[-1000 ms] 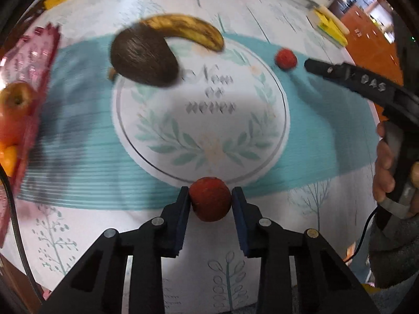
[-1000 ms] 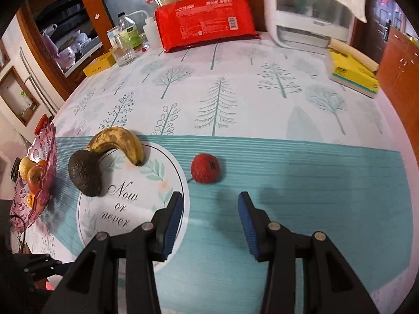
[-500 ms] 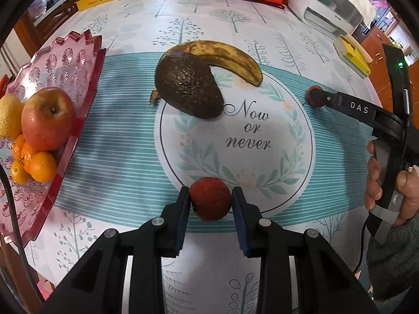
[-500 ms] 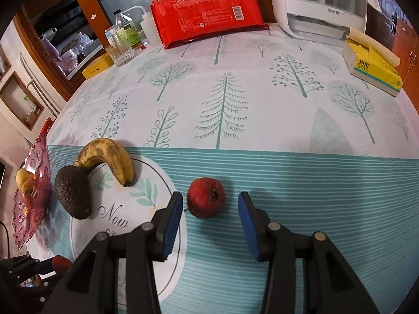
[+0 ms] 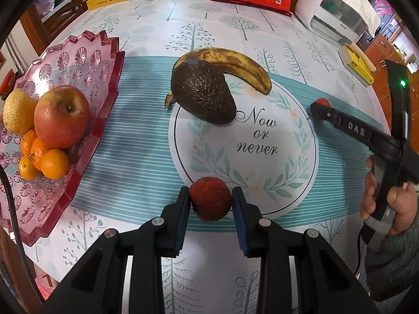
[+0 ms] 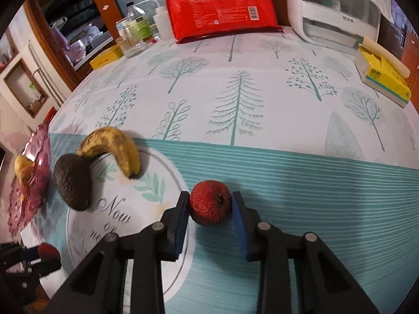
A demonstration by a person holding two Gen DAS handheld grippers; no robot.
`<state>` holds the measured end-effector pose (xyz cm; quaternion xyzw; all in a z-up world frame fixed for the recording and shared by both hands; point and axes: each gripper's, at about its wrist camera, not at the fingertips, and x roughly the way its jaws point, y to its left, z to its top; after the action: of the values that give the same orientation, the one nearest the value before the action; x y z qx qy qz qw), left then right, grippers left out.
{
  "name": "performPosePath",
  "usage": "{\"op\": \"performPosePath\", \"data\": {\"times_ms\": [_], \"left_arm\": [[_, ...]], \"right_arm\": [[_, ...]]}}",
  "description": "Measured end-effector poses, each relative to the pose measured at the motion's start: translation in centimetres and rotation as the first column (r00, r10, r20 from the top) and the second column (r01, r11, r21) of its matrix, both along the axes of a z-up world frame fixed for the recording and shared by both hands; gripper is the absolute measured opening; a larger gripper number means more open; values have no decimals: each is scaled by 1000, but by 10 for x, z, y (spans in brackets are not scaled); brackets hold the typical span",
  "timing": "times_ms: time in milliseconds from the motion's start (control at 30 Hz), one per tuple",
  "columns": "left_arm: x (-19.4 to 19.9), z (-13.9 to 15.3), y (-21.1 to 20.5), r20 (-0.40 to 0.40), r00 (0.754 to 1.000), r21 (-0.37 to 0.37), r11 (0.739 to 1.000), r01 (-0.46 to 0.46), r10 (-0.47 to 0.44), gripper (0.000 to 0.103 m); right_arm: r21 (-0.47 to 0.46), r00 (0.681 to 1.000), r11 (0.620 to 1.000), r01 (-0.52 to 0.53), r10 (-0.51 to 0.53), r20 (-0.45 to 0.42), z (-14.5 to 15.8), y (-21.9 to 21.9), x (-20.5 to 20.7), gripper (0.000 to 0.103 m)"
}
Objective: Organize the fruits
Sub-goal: 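Carry both held lychees over the pink glass bowl with both tools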
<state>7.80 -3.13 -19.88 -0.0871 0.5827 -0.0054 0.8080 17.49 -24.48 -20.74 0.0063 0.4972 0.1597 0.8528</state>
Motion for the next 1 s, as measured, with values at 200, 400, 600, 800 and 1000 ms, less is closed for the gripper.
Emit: {"op": "performPosePath", "data": {"times_ms": [200, 400, 600, 800, 1000], "left_arm": [[-2, 12, 2, 21, 999, -21, 999, 28, -28, 30], [-7, 30, 9, 53, 996, -36, 996, 79, -77, 30], [-15, 61, 32, 108, 988, -33, 993, 117, -112, 30], [-23, 99, 74, 192, 973, -3, 991, 130, -127, 30], [-32, 125, 129, 256, 961, 14, 994, 109, -109, 31]], "right_arm": [[5, 999, 999, -42, 42, -3, 18, 16, -36, 32], [-4, 996, 996, -86, 86, -4, 38, 39, -78, 32], [-2, 994, 994, -107, 107, 25, 66, 69, -105, 32], [0, 988, 995, -104, 104, 110, 107, 108, -117, 32], [9, 976, 992, -124, 120, 182, 138, 159, -125, 32]]}}
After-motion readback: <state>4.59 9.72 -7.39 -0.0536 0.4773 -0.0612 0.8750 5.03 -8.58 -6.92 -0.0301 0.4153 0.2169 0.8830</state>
